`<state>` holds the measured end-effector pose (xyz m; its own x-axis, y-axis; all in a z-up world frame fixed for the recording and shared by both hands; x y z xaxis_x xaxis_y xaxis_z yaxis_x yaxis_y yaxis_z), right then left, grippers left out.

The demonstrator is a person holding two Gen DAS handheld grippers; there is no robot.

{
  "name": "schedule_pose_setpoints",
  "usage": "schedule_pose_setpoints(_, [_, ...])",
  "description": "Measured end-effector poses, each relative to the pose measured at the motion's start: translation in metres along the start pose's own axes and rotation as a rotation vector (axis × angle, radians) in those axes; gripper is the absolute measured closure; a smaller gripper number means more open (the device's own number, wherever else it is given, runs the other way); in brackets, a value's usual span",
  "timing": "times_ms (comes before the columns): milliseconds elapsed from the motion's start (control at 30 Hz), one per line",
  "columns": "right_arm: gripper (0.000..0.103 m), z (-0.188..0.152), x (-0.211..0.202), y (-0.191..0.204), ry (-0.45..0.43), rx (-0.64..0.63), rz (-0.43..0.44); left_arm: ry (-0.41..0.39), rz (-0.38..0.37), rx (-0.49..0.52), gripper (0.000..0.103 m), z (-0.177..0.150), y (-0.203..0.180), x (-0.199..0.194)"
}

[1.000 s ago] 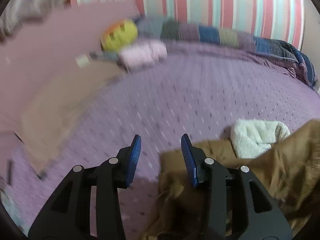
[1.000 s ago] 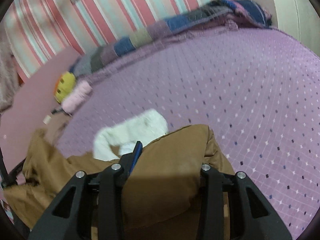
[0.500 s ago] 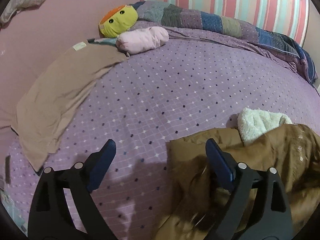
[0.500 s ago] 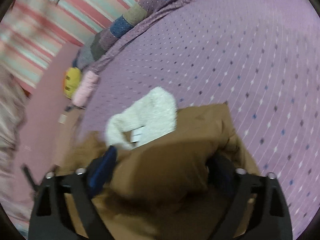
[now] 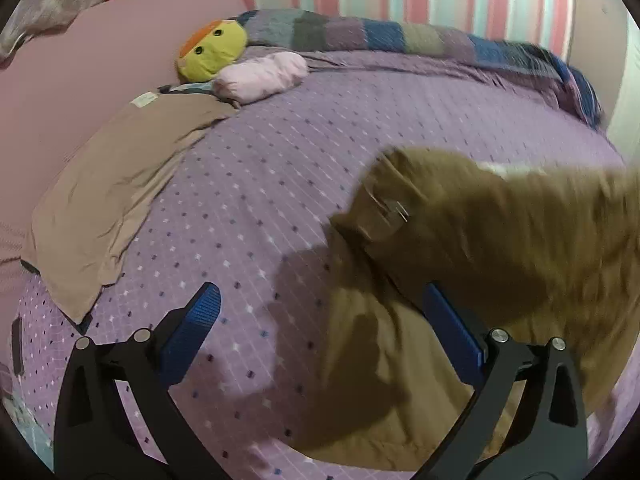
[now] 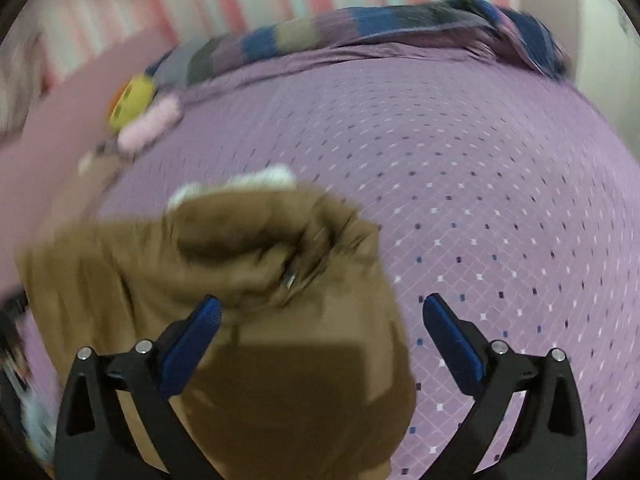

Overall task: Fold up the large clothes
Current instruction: 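Lay the hem over the jacket near the collar and open both tools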

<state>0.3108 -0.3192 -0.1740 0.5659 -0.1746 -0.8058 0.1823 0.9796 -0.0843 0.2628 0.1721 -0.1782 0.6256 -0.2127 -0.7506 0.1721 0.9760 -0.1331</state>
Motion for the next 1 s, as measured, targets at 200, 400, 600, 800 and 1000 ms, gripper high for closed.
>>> schedule_pose_setpoints(200, [0.002, -0.011, 0.012, 0.037, -0.053, -0.073, -0.007, 0.022, -0.008, 0.002, 0.003, 0.001, -0.03, 0.029])
schedule_pose_setpoints(400, [0.002, 0.008, 0.045, 0.042, -0.049, -0.022, -0.061, 0.04, 0.044, -0.084, 0.003, 0.023, -0.03, 0.068])
schedule_pose_setpoints(600, [0.002, 0.02, 0.083, 0.042, -0.016, -0.008, -0.154, 0.053, 0.166, -0.046, 0.003, 0.038, -0.033, 0.105])
schedule_pose_setpoints(800, [0.002, 0.034, 0.121, 0.019, 0.058, 0.104, -0.151, 0.079, 0.193, -0.082, 0.003, 0.049, -0.017, 0.133])
schedule_pose_setpoints(1000, [0.002, 0.039, 0.126, 0.008, 0.062, 0.158, -0.117, 0.085, 0.218, -0.085, 0.003, 0.051, -0.016, 0.129])
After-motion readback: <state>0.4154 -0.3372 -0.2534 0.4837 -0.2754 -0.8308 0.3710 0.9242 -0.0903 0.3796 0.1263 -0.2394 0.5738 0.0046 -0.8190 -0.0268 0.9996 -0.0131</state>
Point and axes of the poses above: each gripper's, at about its wrist camera, not at the fingertips, and x roughly the way its jaws point, y to its left, z to its top, the point moved 1 cm from there along x, roughly the way its jaws point, and after that the axes turned 15 degrees about -z, right-handed, at the moved point
